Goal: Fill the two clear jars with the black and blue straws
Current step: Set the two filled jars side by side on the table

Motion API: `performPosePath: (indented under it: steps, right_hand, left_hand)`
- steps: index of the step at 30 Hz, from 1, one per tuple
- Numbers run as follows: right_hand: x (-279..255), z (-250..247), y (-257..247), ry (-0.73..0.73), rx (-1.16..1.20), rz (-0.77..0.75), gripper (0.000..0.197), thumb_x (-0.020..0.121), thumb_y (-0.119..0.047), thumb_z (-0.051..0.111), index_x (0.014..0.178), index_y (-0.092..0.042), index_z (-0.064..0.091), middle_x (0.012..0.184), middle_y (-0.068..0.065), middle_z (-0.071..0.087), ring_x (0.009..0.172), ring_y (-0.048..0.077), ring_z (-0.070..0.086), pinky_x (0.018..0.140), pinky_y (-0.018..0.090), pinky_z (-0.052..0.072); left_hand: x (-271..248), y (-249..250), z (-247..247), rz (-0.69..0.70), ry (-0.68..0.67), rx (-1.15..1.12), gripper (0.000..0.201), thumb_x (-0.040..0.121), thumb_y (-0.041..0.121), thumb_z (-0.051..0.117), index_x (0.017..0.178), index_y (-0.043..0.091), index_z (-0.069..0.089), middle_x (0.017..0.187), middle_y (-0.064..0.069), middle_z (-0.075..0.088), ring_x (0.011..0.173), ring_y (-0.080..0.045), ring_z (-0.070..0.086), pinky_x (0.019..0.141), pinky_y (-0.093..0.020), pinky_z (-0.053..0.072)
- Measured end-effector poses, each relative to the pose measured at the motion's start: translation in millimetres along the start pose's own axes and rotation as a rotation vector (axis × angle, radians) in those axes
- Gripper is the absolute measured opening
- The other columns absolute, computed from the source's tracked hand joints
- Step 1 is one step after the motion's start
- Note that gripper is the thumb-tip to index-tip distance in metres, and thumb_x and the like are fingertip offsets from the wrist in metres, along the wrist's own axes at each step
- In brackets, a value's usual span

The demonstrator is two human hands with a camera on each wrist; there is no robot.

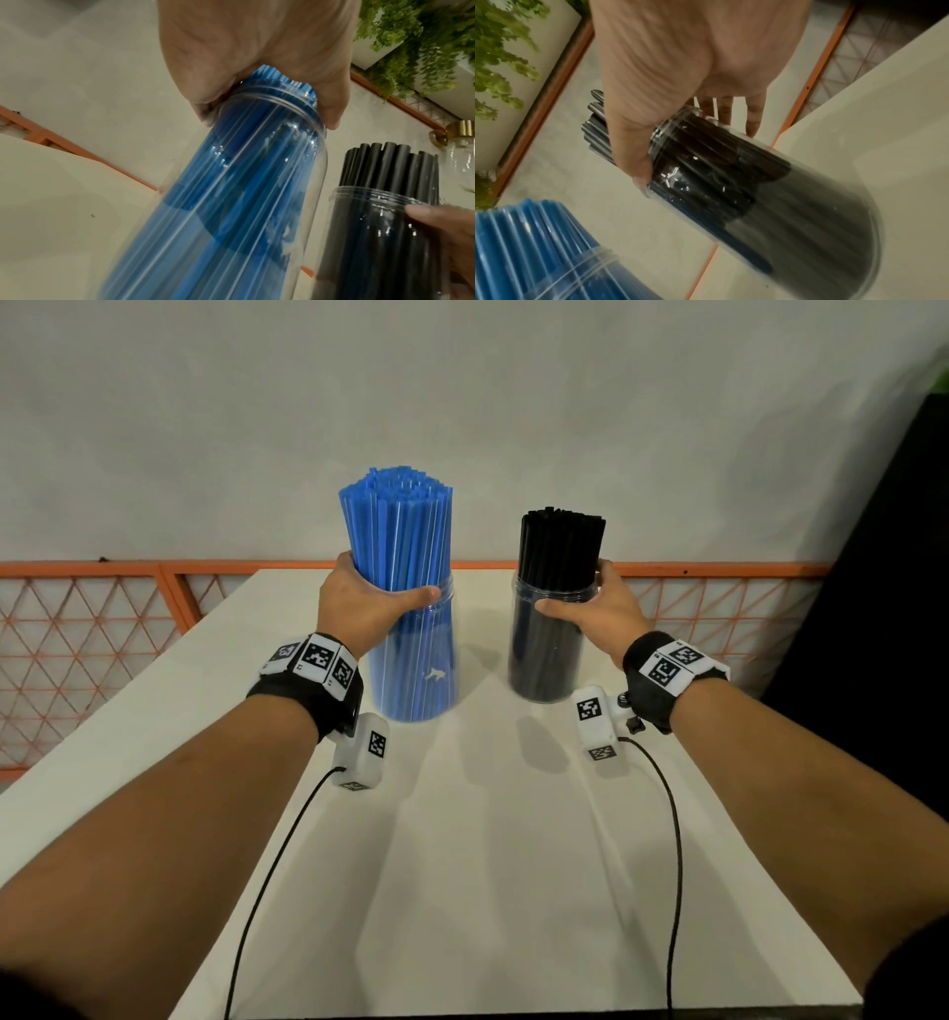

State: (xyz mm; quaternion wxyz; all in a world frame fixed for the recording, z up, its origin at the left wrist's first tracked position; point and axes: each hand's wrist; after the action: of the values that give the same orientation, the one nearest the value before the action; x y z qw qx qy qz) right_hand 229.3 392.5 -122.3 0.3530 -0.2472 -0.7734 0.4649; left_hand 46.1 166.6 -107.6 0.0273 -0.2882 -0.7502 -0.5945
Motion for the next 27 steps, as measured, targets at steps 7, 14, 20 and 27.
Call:
performPosePath:
  steps: [7, 14, 20, 27]
  right_hand:
    - [-8.4, -13.9, -3.6, -0.042, 0.035, 0.022, 0.044, 0.059, -0.040, 0.087, 0.091, -0.044, 0.056, 0.082, -0.037, 0.065, 0.079, -0.021, 0.059, 0.070, 0.014, 0.043]
    - [7.0, -9.3, 4.4, -0.030, 0.089, 0.008, 0.060, 0.068, -0.024, 0.086, 0.117, -0.026, 0.052, 0.103, -0.018, 0.061, 0.094, -0.003, 0.057, 0.075, 0.016, 0.044]
    - [21.4, -8.2, 10.0, -0.032, 0.098, 0.052, 0.076, 0.069, -0.025, 0.086, 0.133, -0.020, 0.046, 0.120, -0.007, 0.060, 0.108, 0.009, 0.056, 0.095, 0.029, 0.045]
    - [33.0, -6.0, 12.3, -0.032, 0.113, 0.068, 0.080, 0.070, -0.021, 0.085, 0.137, -0.018, 0.041, 0.122, -0.006, 0.058, 0.110, 0.009, 0.053, 0.095, 0.028, 0.043]
  left_hand:
    - [-5.7, 9.2, 22.4, 0.023, -0.040, -0.007, 0.087, 0.049, 0.056, 0.090, 0.119, 0.026, 0.049, 0.105, 0.015, 0.061, 0.095, 0.000, 0.061, 0.068, -0.018, 0.051]
    - [5.1, 12.1, 46.4, 0.039, -0.088, -0.017, 0.089, 0.052, 0.055, 0.091, 0.124, 0.022, 0.050, 0.109, 0.010, 0.064, 0.099, -0.007, 0.064, 0.079, -0.027, 0.057]
    - [17.0, 13.2, 65.8, 0.050, -0.118, -0.015, 0.085, 0.057, 0.051, 0.091, 0.124, 0.021, 0.049, 0.110, 0.008, 0.063, 0.100, -0.009, 0.064, 0.081, -0.028, 0.058]
    - [30.9, 13.3, 79.9, 0.063, -0.143, -0.014, 0.085, 0.058, 0.050, 0.091, 0.125, 0.019, 0.049, 0.111, 0.008, 0.063, 0.100, -0.009, 0.063, 0.075, -0.019, 0.054]
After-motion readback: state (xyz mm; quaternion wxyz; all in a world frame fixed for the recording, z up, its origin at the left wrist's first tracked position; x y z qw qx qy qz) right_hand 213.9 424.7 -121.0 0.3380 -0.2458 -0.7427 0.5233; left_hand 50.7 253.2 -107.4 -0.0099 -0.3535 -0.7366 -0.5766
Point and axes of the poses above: each hand's wrist, its own x-axis towards the middle knuckle, its own z-axis out of the palm, y = z × x
